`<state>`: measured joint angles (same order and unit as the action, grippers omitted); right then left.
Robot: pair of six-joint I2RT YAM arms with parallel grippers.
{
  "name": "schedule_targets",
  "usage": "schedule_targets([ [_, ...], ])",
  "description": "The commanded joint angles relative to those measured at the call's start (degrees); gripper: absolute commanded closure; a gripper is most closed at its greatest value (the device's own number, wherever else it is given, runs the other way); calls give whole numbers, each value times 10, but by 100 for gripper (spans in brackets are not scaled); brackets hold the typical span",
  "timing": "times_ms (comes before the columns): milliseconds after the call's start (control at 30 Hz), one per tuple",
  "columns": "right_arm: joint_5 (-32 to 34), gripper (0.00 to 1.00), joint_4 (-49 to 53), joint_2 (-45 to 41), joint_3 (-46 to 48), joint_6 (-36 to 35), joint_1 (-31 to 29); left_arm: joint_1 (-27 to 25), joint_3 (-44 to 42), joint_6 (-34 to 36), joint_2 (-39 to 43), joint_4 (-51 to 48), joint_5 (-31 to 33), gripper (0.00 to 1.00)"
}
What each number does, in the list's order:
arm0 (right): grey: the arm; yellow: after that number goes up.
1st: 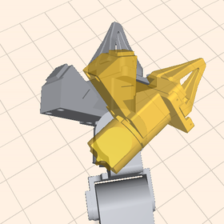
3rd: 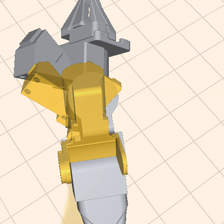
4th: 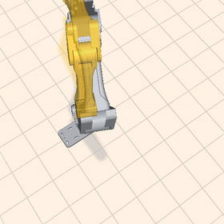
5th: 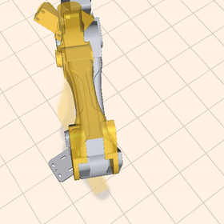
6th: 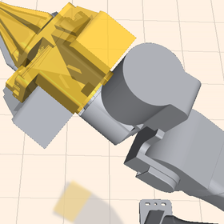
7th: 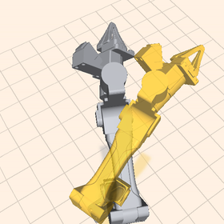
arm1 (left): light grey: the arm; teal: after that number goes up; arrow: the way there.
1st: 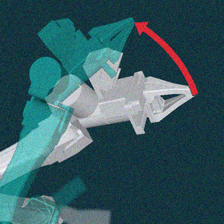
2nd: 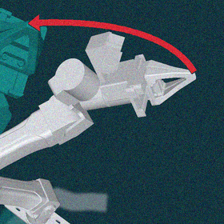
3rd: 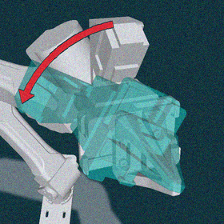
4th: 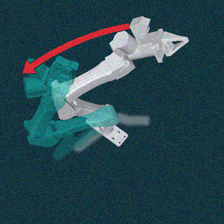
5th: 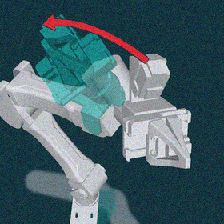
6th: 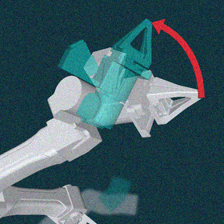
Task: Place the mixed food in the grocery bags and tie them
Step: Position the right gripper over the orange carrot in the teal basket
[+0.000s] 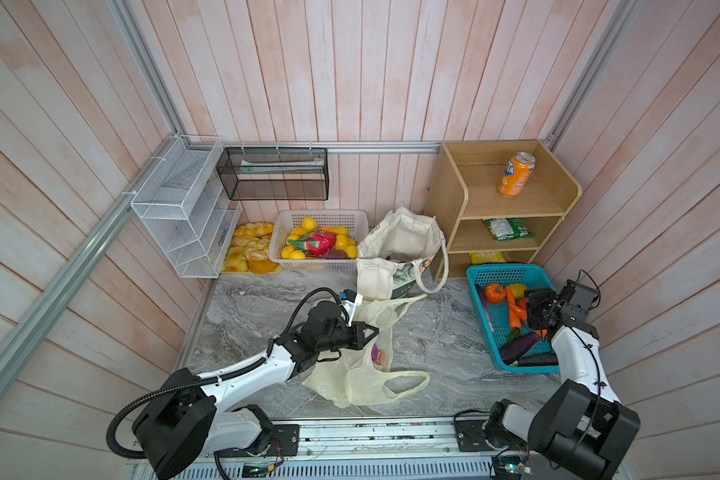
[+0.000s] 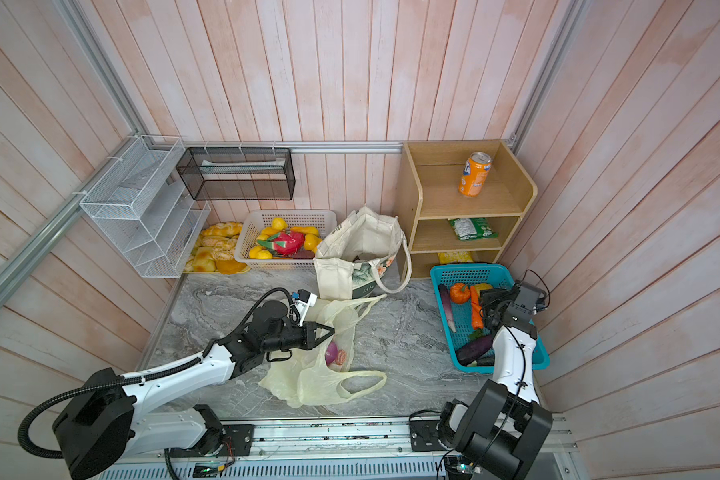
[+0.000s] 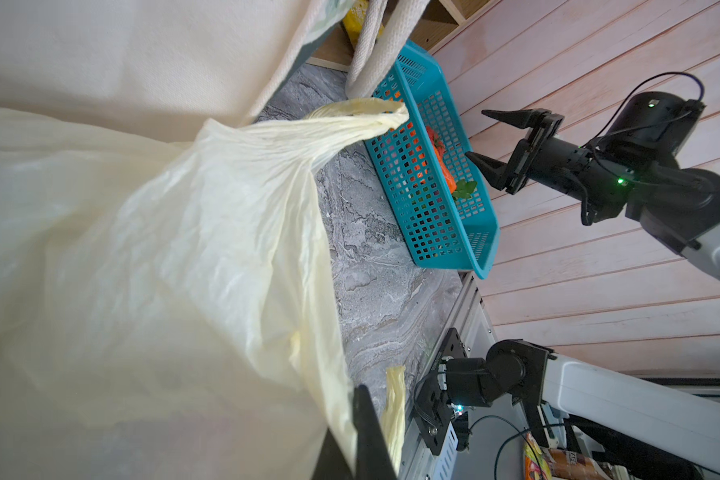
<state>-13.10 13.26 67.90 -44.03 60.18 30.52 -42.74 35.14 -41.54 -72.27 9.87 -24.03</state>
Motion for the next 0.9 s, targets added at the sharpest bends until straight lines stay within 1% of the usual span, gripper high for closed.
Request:
schedule_targets([
  [0,34,39,-4,5,21,33,12,3,21,10,-9,-2,-8,100],
  [300,35,41,-30,21,71,47,32,3,31,13,-22,-5,-9,100],
  [533,34,41,-47,47,83,46,41,3,29,15,-23,-7,-8,100],
  [767,6,42,-95,87,97,48,48,4,29,17,-23,-12,-7,100],
  [867,-15,45,-105,111,90,34,48,5,29,17,-23,-11,-6,100],
])
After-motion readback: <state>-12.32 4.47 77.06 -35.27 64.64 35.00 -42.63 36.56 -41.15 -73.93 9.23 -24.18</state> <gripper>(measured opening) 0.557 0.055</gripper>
